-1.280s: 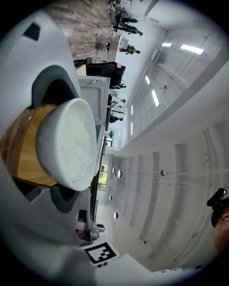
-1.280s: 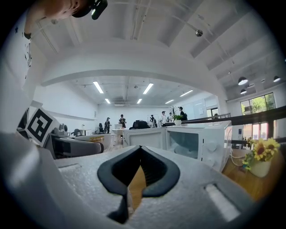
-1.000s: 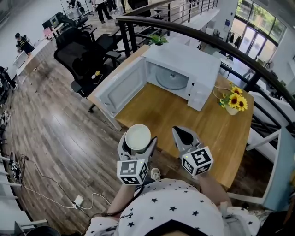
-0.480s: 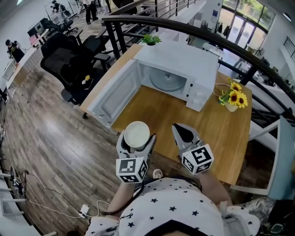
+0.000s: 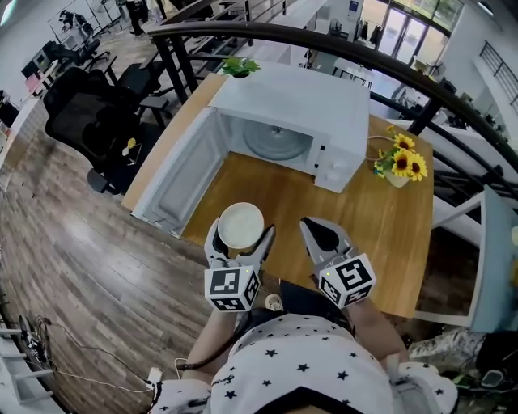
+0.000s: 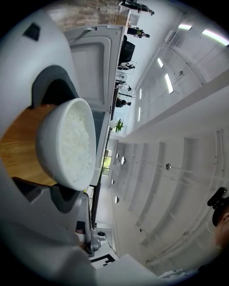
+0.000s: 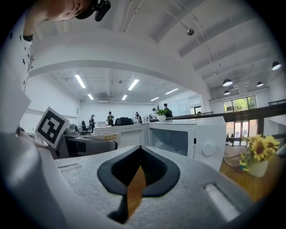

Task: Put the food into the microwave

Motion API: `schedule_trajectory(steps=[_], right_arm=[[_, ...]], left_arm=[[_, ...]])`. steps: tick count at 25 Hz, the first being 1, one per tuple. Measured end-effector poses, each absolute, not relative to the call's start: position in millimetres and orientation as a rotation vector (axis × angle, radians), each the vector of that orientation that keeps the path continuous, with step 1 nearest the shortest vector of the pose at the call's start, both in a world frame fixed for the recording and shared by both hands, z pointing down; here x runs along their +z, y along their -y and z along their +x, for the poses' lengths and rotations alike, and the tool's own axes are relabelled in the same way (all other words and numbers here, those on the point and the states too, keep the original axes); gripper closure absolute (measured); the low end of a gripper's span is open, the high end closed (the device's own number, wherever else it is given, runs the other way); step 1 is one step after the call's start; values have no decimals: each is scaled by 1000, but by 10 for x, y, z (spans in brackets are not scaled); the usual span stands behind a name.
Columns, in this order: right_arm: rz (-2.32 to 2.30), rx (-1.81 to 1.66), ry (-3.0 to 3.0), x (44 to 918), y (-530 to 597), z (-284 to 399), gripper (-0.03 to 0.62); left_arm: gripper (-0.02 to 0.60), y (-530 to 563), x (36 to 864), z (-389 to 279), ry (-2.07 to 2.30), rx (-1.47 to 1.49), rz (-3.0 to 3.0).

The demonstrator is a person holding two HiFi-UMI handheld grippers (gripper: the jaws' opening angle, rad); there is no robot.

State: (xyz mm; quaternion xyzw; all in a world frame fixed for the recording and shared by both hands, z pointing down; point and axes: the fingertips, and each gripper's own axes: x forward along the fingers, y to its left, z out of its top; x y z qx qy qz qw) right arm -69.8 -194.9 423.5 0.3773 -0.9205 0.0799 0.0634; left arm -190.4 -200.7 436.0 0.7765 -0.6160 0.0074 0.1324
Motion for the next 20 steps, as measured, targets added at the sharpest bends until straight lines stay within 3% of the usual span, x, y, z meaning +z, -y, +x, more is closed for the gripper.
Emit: schedule_trajectory(steps=[20], right_arm=[[1069,352,2735,4659,2986,-683,589]], left_arm=[[78,3620,4911,-1639,1720,151,2274]])
